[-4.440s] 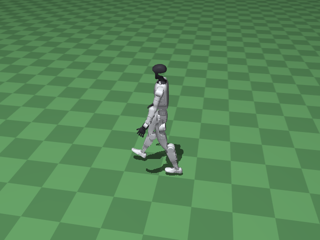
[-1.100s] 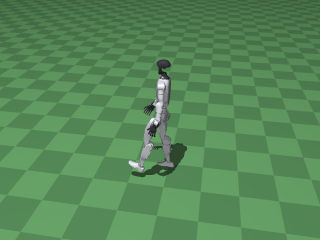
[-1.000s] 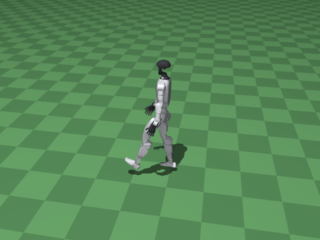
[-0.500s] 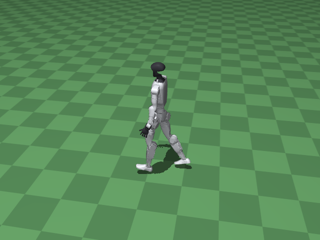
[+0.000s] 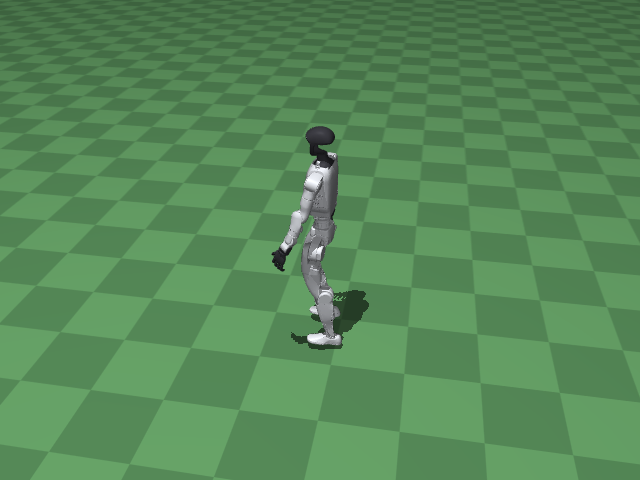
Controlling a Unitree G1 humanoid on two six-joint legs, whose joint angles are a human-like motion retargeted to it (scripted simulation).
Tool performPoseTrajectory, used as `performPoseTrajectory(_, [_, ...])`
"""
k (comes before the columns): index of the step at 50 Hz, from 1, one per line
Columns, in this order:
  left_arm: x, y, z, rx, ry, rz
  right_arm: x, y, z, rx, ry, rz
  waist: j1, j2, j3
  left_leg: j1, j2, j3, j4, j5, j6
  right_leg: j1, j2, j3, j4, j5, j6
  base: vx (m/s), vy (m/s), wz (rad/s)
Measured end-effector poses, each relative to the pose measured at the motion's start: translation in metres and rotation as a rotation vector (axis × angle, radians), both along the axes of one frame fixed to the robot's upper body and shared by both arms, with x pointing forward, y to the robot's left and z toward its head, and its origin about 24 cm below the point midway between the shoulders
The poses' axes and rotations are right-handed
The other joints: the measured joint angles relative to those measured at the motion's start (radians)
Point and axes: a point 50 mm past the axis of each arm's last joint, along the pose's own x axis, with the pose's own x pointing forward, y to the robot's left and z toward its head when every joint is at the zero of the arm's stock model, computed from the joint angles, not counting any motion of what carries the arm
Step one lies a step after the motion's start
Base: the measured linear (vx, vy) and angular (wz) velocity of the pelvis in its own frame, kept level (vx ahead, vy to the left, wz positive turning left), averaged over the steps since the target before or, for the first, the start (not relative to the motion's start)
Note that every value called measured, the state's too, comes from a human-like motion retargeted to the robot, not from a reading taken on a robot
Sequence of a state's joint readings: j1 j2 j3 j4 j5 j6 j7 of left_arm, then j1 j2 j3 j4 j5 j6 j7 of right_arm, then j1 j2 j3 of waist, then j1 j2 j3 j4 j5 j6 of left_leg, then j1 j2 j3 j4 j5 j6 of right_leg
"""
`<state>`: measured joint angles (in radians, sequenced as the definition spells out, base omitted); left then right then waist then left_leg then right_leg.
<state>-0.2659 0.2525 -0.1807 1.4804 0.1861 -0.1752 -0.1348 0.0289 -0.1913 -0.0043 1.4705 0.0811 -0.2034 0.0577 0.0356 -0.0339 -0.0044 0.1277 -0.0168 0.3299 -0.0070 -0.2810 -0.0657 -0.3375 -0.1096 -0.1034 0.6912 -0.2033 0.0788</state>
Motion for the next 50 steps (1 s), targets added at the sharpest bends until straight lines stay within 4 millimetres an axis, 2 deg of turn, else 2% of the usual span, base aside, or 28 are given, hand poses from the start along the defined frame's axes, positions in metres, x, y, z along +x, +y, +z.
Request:
performPoseTrajectory(3, [0.03,-0.008,0.012,-0.01,-0.12,-0.022,-0.001,-0.001,0.0,-0.014,0.009,-0.005,-0.044,-0.003,0.02,0.044,-0.027,-0.058,0.001,-0.02,-0.008,0.033,0.0,-0.024,-0.295,0.083,0.038,0.82,-0.05,1.49])
performPoseTrajectory(4, [0.045,-0.017,0.019,-0.048,-0.207,0.002,-0.019,0.002,-0.002,-0.003,0.079,0.006,-0.095,-0.001,0.046,0.133,0.005,-0.149,0.008,-0.059,0.006,0.049,0.142,0.03,0.13,0.347,0.098,1.72,-0.33,2.08])
performPoseTrajectory(5, [0.064,-0.029,0.029,-0.106,-0.314,0.041,-0.045,0.007,-0.004,0.018,0.181,0.021,-0.165,0.002,0.08,0.258,0.057,-0.275,0.019,-0.115,0.028,0.066,0.356,0.115,0.818,0.727,0.183,1.67,-0.41,1.15])
performPoseTrajectory(6, [0.061,-0.033,0.027,-0.149,-0.327,0.117,-0.053,0.0,-0.003,0.001,0.241,0.074,-0.162,-0.038,0.136,0.352,-0.011,-0.284,0.027,-0.174,0.033,0.027,0.203,0.075,0.954,0.727,0.183,-0.52,0.24,-1.28])
performPoseTrajectory(7, [0.062,-0.033,0.027,-0.148,-0.328,0.124,-0.045,-0.004,-0.002,-0.016,0.231,0.095,-0.149,-0.055,0.155,0.364,-0.055,-0.263,0.023,-0.182,0.023,0.022,0.08,0.034,0.688,0.617,0.171,-0.52,0.24,-1.28])
performPoseTrajectory(8, [0.07,-0.023,0.033,-0.058,-0.306,-0.003,-0.009,0.0,-0.002,-0.029,0.083,0.051,-0.116,-0.026,0.103,0.212,-0.055,-0.183,-0.003,-0.088,-0.016,0.088,0.016,-0.011,-0.383,0.287,0.135,-1.17,0.59,-0.83])
performPoseTrajectory(9, [0.075,-0.02,0.036,-0.031,-0.309,-0.043,0.004,0.001,-0.001,-0.032,0.036,0.044,-0.108,-0.012,0.088,0.171,-0.05,-0.165,-0.014,-0.061,-0.034,0.102,-0.002,-0.016,-0.755,0.169,0.131,-0.46,0.28,0.1])
performPoseTrajectory(12, [0.082,-0.026,0.04,-0.05,-0.339,-0.055,0.005,0.0,0.0,-0.031,0.039,0.079,-0.126,0.009,0.092,0.204,-0.026,-0.199,-0.018,-0.081,-0.048,0.05,0.012,0.042,-0.778,0.127,0.156,0.12,0.08,0.58])
performPoseTrajectory(15, [0.079,-0.031,0.038,-0.067,-0.331,-0.063,0.009,-0.004,0.001,-0.045,0.025,0.084,-0.141,0.033,0.085,0.221,-0.005,-0.237,-0.015,-0.098,-0.047,0.018,0.011,0.083,-0.778,0.098,0.16,0.36,-0.02,0.72])
performPoseTrajectory(20, [0.062,-0.034,0.025,-0.07,-0.245,-0.065,0.019,-0.017,0.006,-0.076,-0.012,0.053,-0.161,0.062,0.074,0.244,0.015,-0.302,-0.013,-0.116,-0.034,0.055,-0.013,0.115,-0.778,0.027,0.146,0.38,-0.07,0.77])
performPoseTrajectory(23, [0.045,-0.032,0.015,-0.056,-0.17,-0.062,0.022,-0.023,0.008,-0.086,-0.022,0.044,-0.158,0.075,0.063,0.254,0.03,-0.332,-0.012,-0.113,-0.028,0.086,-0.018,0.112,-0.778,-0.006,0.16,0.41,-0.13,0.65])
performPoseTrajectory(28, [0.007,-0.023,-0.001,-0.041,-0.057,-0.024,0.024,-0.029,0.01,-0.099,-0.034,0.027,-0.114,0.081,0.018,0.241,0.047,-0.362,0.009,-0.075,-0.013,0.094,-0.025,0.098,-0.778,0.01,0.173,0.41,-0.18,0.22])
performPoseTrajectory(34, [-0.04,-0.006,-0.013,-0.023,0.045,0.036,0.033,-0.033,0.013,-0.098,-0.083,-0.013,-0.088,0.066,-0.01,0.23,0.061,-0.384,0.063,0.037,0.012,0.14,-0.029,0.068,-0.778,0.013,0.179,0.43,-0.23,0.26])
performPoseTrajectory(38, [-0.065,0.002,-0.017,-0.013,0.062,0.06,0.039,-0.037,0.016,-0.107,-0.145,-0.065,-0.069,0.037,-0.028,0.223,0.041,-0.378,0.121,0.119,0.022,0.165,-0.042,0.105,-0.778,0.053,0.179,0.42,-0.23,0.09])
performPoseTrajectory(42, [-0.081,0.009,-0.019,-0.012,0.11,0.119,0.039,-0.042,0.017,-0.113,-0.122,-0.062,-0.038,0.005,-0.022,0.203,0.021,-0.33,0.237,0.173,0.026,0.213,-0.049,0.137,-0.778,0.12,0.183,0.42,-0.25,-0.03])
performPoseTrajectory(45, [-0.09,0.013,-0.019,-0.031,0.149,0.168,0.036,-0.046,0.017,-0.119,-0.079,-0.034,-0.007,-0.022,-0.01,0.15,0.027,-0.227,0.417,0.194,0.037,0.25,-0.045,0.158,-0.768,0.219,0.183,0.39,-0.3,-0.1])
performPoseTrajectory(48, [-0.093,0.012,-0.02,-0.066,0.182,0.187,0.039,-0.051,0.019,-0.132,-0.057,-0.01,0.011,-0.042,-0.011,0.032,0.057,-0.094,0.654,0.165,0.075,0.258,-0.051,0.178,-0.733,0.228,0.183,0.32,-0.2,0.14])
performPoseTrajectory(50, [-0.094,0.009,-0.021,-0.092,0.196,0.188,0.043,-0.054,0.021,-0.143,-0.059,-0.002,0.019,-0.049,-0.019,-0.054,0.066,-0.03,0.776,0.094,0.103,0.252,-0.065,0.179,-0.707,0.202,0.183,0.27,-0.08,0.24])
